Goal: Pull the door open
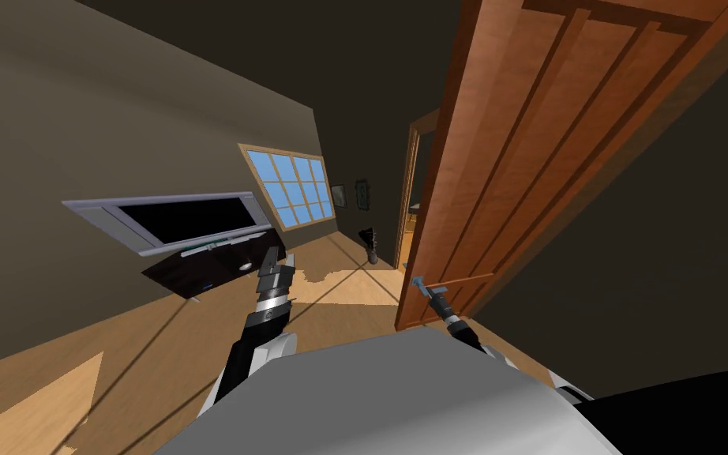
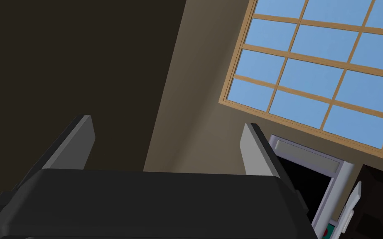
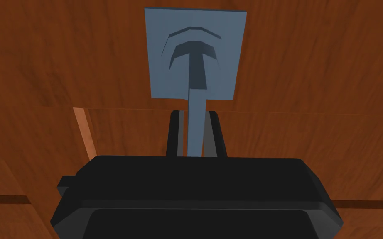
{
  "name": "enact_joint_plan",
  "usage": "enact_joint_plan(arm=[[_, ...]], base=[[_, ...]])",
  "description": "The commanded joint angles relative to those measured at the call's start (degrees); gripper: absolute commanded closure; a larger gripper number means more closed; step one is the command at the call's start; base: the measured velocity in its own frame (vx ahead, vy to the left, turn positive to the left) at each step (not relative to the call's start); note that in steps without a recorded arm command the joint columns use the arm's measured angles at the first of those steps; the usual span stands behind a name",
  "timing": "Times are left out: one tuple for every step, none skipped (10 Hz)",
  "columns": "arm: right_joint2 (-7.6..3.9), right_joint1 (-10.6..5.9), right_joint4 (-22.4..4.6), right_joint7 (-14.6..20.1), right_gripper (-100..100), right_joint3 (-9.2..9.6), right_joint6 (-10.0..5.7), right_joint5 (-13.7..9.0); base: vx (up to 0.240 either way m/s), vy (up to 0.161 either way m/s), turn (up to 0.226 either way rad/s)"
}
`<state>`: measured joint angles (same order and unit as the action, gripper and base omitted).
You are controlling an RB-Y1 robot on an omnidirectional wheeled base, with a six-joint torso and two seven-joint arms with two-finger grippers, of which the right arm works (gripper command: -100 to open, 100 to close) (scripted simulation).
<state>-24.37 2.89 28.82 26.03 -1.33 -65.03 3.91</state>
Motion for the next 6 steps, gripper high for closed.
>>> enact_joint_plan(arm=[[-0.64, 0.77, -0.4, 0.68, 100, 0.21, -1.66, 0.25], [-1.02, 1.3, -0.52, 1.12, 100, 0.4, -2.57, 0.45], [-0.75, 0.31, -1.74, 0.9, 100, 0.46, -2.4, 0.43], [-0.92, 0.65, -2.22, 1.18, 100, 0.57, -3.37, 0.62], [-0.98, 0.72, -2.29, 1.23, 100, 0.57, -3.55, 0.64], [-1.11, 0.9, -2.46, 1.34, 100, 0.56, -3.99, 0.71]], base=[[-0.16, -0.06, 0.103], [-0.171, -0.07, 0.128], [-0.078, -0.03, 0.034], [-0.111, -0.047, 0.155], [-0.153, -0.077, 0.181], [-0.188, -0.053, 0.145]])
